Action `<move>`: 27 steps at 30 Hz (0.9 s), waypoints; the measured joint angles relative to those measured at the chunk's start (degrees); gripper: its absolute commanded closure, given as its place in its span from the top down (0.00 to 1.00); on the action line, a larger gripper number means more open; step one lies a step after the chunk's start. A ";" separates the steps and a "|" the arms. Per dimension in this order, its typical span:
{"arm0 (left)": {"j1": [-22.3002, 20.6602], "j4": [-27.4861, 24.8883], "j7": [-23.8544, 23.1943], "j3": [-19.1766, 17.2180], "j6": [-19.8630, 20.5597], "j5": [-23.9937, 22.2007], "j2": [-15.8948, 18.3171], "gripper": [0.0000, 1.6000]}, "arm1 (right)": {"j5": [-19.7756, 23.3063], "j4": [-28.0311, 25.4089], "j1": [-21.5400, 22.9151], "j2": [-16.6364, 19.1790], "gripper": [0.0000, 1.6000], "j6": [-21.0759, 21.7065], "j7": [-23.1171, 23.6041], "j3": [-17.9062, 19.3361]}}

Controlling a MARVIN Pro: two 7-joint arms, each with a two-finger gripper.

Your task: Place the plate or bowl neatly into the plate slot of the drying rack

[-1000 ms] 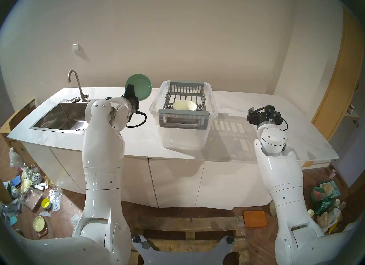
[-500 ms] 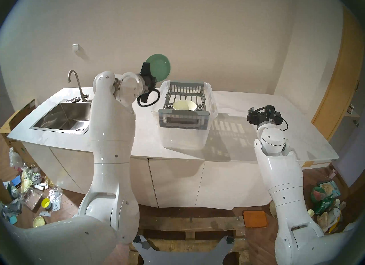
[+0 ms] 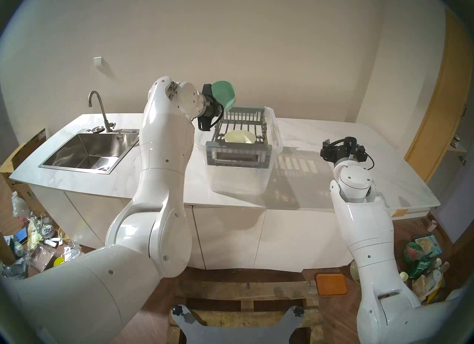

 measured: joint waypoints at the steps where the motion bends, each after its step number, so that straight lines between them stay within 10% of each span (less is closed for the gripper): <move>1: -1.04 1.69 -0.24 0.01 -0.29 0.01 -0.04 0.00 | 0.00 0.00 0.00 -0.01 1.00 0.00 0.00 -0.01; 27: -26.53 47.21 -8.94 4.32 -8.22 4.73 -1.77 0.00 | 0.00 0.01 0.02 0.00 1.00 0.00 0.03 0.00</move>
